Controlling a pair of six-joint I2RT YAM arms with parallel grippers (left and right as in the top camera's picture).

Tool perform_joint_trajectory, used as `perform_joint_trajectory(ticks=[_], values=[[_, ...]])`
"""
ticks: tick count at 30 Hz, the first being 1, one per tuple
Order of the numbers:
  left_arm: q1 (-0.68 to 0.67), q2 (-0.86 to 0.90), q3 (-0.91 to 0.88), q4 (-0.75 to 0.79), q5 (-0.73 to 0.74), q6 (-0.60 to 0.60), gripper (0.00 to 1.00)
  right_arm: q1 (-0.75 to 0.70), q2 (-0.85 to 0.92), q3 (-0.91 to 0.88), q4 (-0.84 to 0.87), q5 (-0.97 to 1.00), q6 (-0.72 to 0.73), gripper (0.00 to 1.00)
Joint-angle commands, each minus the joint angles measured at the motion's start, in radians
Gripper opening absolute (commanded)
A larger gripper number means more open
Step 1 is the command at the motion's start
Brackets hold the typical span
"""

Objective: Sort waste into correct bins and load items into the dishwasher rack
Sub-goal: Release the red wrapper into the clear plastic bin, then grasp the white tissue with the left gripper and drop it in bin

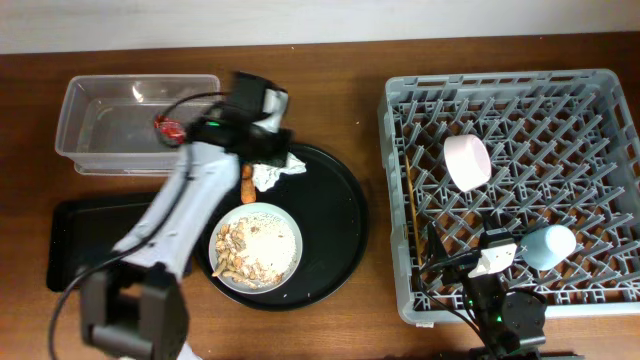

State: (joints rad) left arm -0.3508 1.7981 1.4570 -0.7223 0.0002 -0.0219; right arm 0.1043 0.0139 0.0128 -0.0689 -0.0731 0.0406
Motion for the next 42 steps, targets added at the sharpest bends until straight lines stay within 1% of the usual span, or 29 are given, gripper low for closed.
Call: perform_joint_trajectory(ticks=[1,5,13,14,15,16,17,19,20,23,26,28,30,32,36,37,39,40,41,42], values=[[-0.031,0.112,0.003,0.039,-0.166,0.053,0.59,-0.007,-0.008,-0.007,-0.002,-0.005,-0.007,0.98],[-0.03,0.208,0.003,0.102,-0.166,0.052,0.59,-0.007,-0.008,-0.007,-0.002,-0.005,-0.007,0.98],[-0.03,0.345,0.003,0.143,-0.192,0.053,0.58,-0.007,-0.008,-0.007,-0.002,-0.005,-0.007,0.98],[-0.03,0.348,0.003,0.142,-0.191,0.053,0.51,-0.007,-0.008,-0.007,-0.002,-0.005,-0.007,0.98],[-0.03,0.348,0.003,0.139,-0.189,0.053,0.4,-0.007,-0.008,-0.007,-0.002,-0.005,-0.007,0.98],[-0.032,0.341,0.005,0.137,-0.188,0.053,0.25,-0.007,-0.008,-0.007,-0.002,-0.005,-0.007,0.98],[-0.034,0.334,0.008,0.133,-0.188,0.053,0.19,-0.007,-0.008,-0.007,-0.002,-0.005,-0.007,0.98],[-0.035,0.311,0.027,0.105,-0.187,0.051,0.03,-0.007,-0.008,-0.007,-0.002,-0.005,-0.007,0.98],[-0.035,0.291,0.047,0.078,-0.187,0.033,0.0,-0.007,-0.008,-0.007,-0.002,-0.005,-0.007,0.98],[-0.034,0.204,0.134,-0.021,-0.155,0.006,0.0,-0.007,-0.008,-0.007,-0.002,-0.005,-0.007,0.98],[-0.024,0.113,0.219,-0.099,-0.156,-0.004,0.0,-0.007,-0.008,-0.007,-0.002,-0.005,-0.007,0.98],[0.0,0.05,0.253,-0.113,-0.191,-0.005,0.0,-0.007,-0.008,-0.007,-0.002,-0.005,-0.007,0.98],[0.042,0.003,0.256,-0.104,-0.264,-0.005,0.0,-0.007,-0.008,-0.007,-0.002,-0.005,-0.007,0.98],[0.102,-0.004,0.255,-0.094,-0.317,-0.005,0.0,-0.007,-0.008,-0.007,-0.002,-0.005,-0.007,0.98],[0.222,0.047,0.243,-0.068,-0.317,-0.005,0.0,-0.007,-0.008,-0.007,-0.002,-0.005,-0.007,0.98],[0.266,0.082,0.243,-0.049,-0.294,-0.005,0.0,-0.007,-0.008,-0.007,-0.002,-0.005,-0.007,0.98],[0.309,0.12,0.243,-0.024,-0.254,-0.004,0.0,-0.007,-0.008,-0.007,-0.002,-0.005,-0.007,0.99],[0.327,0.135,0.243,-0.01,-0.225,-0.004,0.01,-0.007,-0.008,-0.007,-0.002,-0.005,-0.007,0.98],[0.338,0.144,0.243,0.006,-0.186,-0.004,0.27,-0.007,-0.008,-0.007,-0.002,-0.005,-0.007,0.98],[0.348,0.146,0.248,0.019,-0.143,-0.003,0.69,-0.007,-0.008,-0.007,-0.002,-0.005,-0.007,0.98]])
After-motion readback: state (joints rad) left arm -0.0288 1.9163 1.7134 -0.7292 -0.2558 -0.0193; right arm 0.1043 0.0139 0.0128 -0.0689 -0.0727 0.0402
